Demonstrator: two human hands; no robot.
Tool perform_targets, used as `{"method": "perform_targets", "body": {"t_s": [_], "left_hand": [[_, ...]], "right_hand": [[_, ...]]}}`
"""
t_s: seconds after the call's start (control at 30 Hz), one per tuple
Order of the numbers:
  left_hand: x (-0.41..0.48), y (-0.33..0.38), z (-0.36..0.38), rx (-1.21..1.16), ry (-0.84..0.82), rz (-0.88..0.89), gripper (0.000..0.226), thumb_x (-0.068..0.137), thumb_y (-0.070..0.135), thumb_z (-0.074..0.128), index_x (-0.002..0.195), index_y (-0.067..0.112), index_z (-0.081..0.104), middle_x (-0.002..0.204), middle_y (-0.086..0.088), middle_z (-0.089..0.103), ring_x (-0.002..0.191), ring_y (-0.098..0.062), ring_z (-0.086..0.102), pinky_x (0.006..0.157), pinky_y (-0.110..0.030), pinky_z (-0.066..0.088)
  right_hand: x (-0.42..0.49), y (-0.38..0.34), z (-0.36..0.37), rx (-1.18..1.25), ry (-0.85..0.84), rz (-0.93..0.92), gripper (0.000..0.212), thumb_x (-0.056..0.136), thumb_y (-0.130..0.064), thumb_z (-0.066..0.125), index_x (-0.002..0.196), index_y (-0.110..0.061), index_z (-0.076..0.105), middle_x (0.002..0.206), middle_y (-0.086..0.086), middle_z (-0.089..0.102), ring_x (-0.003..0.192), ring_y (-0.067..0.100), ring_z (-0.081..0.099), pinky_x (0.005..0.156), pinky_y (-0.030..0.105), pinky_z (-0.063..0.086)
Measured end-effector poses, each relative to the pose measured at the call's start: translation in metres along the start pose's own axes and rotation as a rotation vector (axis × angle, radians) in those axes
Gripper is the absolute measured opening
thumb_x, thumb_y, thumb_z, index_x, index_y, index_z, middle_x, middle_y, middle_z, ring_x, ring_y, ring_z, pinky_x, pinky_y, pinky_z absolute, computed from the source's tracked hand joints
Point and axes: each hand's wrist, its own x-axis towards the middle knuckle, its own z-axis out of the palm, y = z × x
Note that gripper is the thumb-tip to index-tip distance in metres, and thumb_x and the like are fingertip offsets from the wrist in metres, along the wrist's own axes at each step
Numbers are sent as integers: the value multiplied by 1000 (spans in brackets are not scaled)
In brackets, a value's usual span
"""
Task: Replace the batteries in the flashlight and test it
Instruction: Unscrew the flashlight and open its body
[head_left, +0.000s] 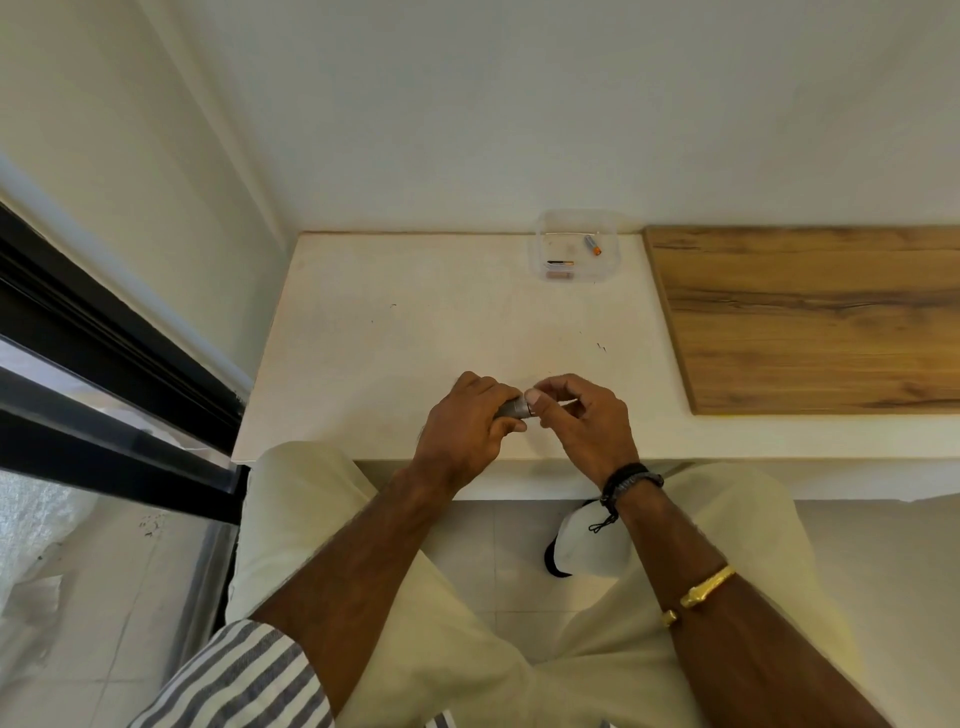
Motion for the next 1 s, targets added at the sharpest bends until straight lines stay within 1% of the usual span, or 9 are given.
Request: {"method": "perform_targets", "body": {"t_s": [0.13, 0.2, 0.33, 0.43, 0.53, 0.63, 0.8, 0.9, 1.0], "left_hand": [[0, -1, 1, -4, -13, -5, 29, 92, 34, 66, 117, 18, 66, 109, 1, 69, 101, -16, 52, 80, -32, 49], [0, 0, 1, -9, -6, -13, 31, 92, 33, 67, 118, 17, 66, 110, 0, 69, 102, -16, 51, 79, -28, 45], [0, -1, 0, 0, -6, -11, 31, 91, 32, 67, 118, 16, 66, 108, 0, 69, 100, -15, 50, 78, -25, 40], [0, 1, -1, -6, -8, -7, 29, 92, 31, 67, 117, 18, 66, 108, 1, 69, 101, -15, 50, 78, -30, 48], [0, 2, 0, -12, -13, 1, 27, 92, 33, 66, 115, 20, 66, 107, 3, 69, 100, -15, 51, 78, -33, 51], [0, 1, 1, -13, -21, 1, 27, 92, 33, 66, 115, 19, 67, 108, 2, 70, 100, -16, 52, 80, -34, 51], [1, 2, -1, -10, -3, -9, 31, 91, 31, 68, 118, 16, 66, 108, -1, 69, 100, -17, 52, 78, -31, 48], [0, 3, -1, -4, 1, 0, 29, 91, 27, 67, 118, 16, 66, 107, 0, 69, 100, -15, 50, 78, -29, 48], [0, 5, -2, -25, 13, 2, 24, 91, 27, 67, 114, 20, 67, 106, 3, 69, 100, -12, 49, 77, -26, 45]], "right_hand": [[0, 3, 1, -33, -3, -66, 8, 91, -25, 75, 99, -21, 76, 85, -13, 73, 69, 4, 70, 67, 16, 55], [0, 4, -1, -12, -20, -118, 14, 89, -15, 77, 101, -22, 75, 93, -11, 73, 75, 5, 68, 71, 21, 57], [-2, 1, -2, -30, -78, -223, 33, 83, 1, 75, 106, -23, 73, 106, -11, 70, 93, 3, 66, 74, 19, 55], [-3, -3, -2, 40, -68, -63, 37, 88, -24, 77, 121, -32, 66, 113, -13, 68, 92, 4, 69, 72, 19, 57], [-3, -2, -1, -5, -29, 9, 18, 93, -41, 70, 107, -30, 69, 96, -13, 72, 77, 6, 71, 67, 22, 55], [-3, 0, 0, -26, -37, -56, 9, 92, -27, 73, 100, -22, 73, 86, -11, 71, 75, 7, 69, 69, 24, 56], [-2, -1, -4, -16, -98, -190, 31, 84, 1, 76, 107, -19, 72, 106, -4, 71, 97, 8, 66, 82, 31, 58], [-2, -2, -4, 25, -118, -125, 47, 82, -20, 84, 123, -32, 64, 117, -12, 68, 101, 2, 66, 78, 19, 58], [-3, -3, -1, -6, -63, -30, 34, 86, -44, 77, 117, -38, 65, 107, -18, 69, 91, -5, 67, 75, 13, 56]]}}
